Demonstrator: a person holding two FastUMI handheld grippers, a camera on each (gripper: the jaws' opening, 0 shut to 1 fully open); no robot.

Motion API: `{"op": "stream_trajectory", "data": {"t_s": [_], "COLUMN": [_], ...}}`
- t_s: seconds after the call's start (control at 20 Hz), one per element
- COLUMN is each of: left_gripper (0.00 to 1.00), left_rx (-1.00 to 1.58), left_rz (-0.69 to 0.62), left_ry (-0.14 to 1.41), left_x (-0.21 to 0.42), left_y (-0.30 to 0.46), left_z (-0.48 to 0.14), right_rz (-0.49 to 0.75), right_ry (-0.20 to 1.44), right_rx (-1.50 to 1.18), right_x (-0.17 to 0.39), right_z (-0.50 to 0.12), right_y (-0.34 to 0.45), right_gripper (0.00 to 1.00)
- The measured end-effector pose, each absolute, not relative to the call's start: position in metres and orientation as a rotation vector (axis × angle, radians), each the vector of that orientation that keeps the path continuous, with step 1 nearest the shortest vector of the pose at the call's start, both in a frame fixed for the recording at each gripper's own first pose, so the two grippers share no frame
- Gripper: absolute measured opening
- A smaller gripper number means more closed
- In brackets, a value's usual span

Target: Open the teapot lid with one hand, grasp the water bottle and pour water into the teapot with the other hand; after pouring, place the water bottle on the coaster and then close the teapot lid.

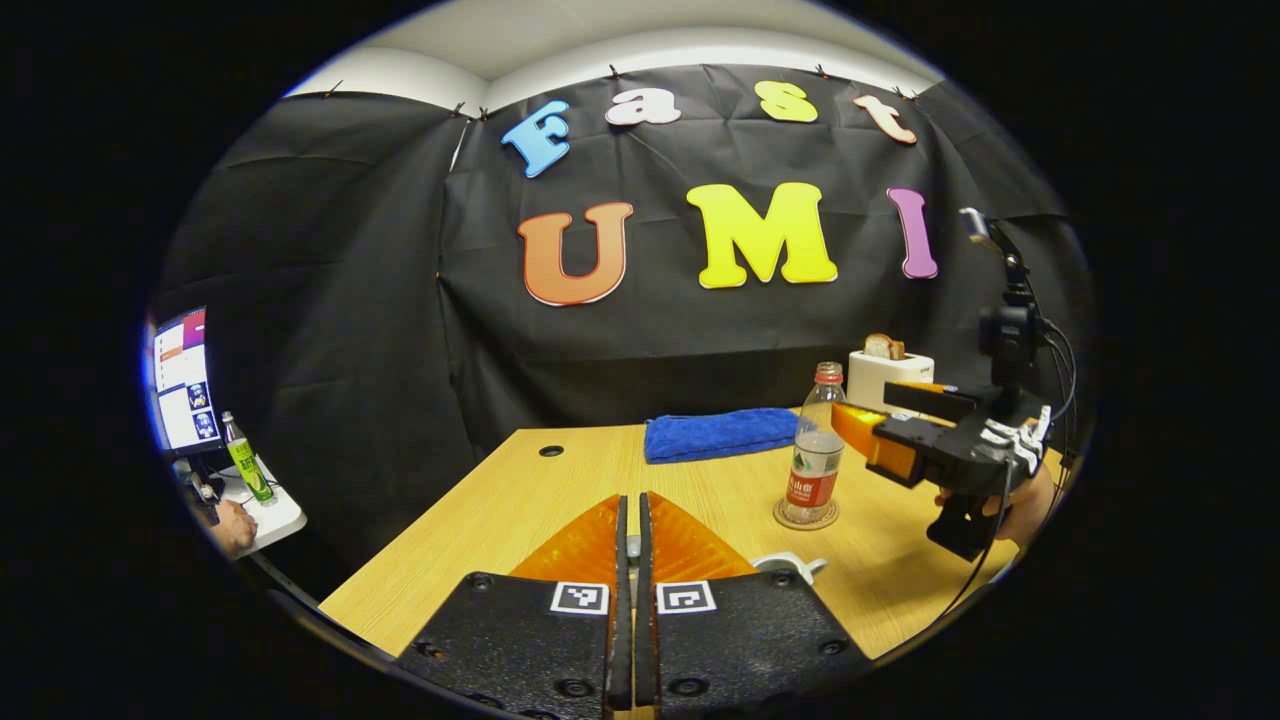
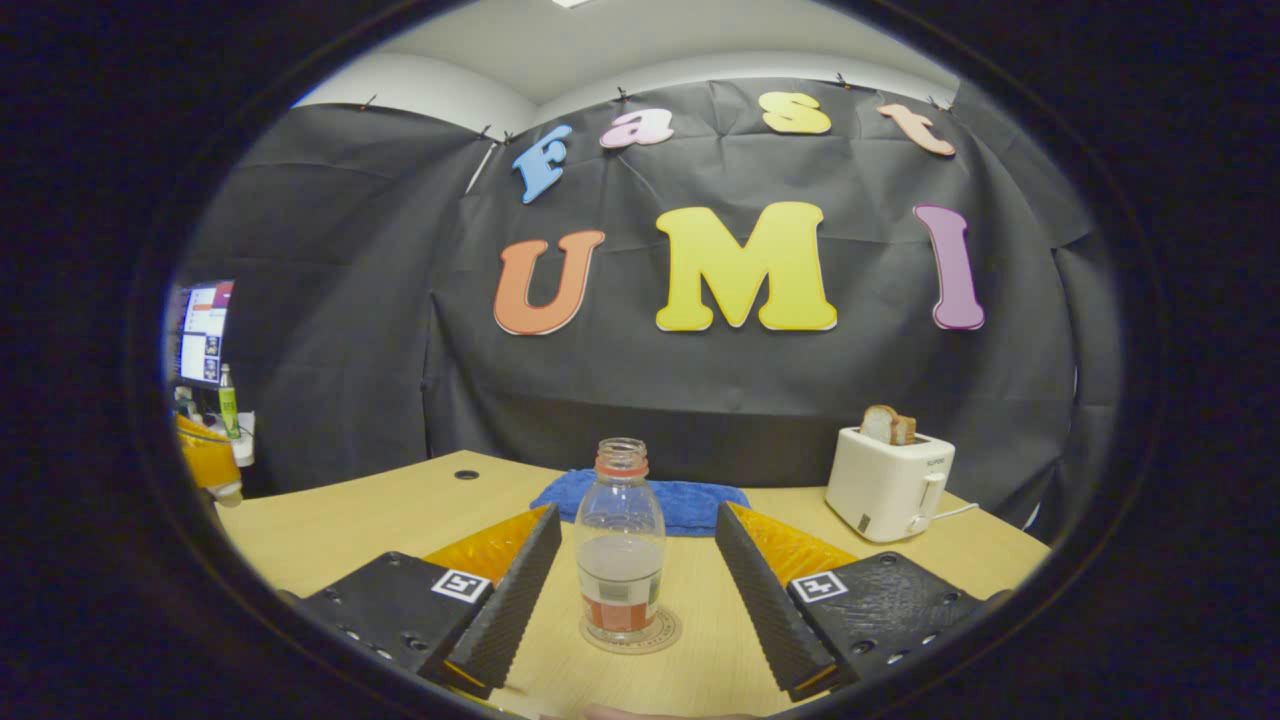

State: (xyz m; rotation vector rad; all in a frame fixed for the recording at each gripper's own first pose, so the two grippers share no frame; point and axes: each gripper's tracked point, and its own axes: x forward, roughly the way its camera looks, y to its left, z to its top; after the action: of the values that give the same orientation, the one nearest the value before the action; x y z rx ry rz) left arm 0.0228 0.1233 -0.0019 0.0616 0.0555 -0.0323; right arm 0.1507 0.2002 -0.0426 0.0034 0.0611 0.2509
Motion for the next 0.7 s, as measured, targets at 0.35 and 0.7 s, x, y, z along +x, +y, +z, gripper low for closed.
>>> {"op": "stream_trajectory", "data": {"t_s": [0.35,0.7], "left_gripper": [0.04,0.04], "left_rx": [0.008,-0.026], "left_rz": [-0.185,-0.231], "left_ry": [0.039,0.064], "left_x": [0.035,0.064], "left_y": [0.055,0.019], "left_z": [-0.015,-0.059], "right_rz": [0.199,0.114], "right_ry": [0.03,0.017], "right_rx": [-0.052,-0.056], "right_x": [0.08,0.054], "right_z": [-0.051,-0.057], "right_y": [0.148,0.094], "right_gripper": [0.94,0.93]}}
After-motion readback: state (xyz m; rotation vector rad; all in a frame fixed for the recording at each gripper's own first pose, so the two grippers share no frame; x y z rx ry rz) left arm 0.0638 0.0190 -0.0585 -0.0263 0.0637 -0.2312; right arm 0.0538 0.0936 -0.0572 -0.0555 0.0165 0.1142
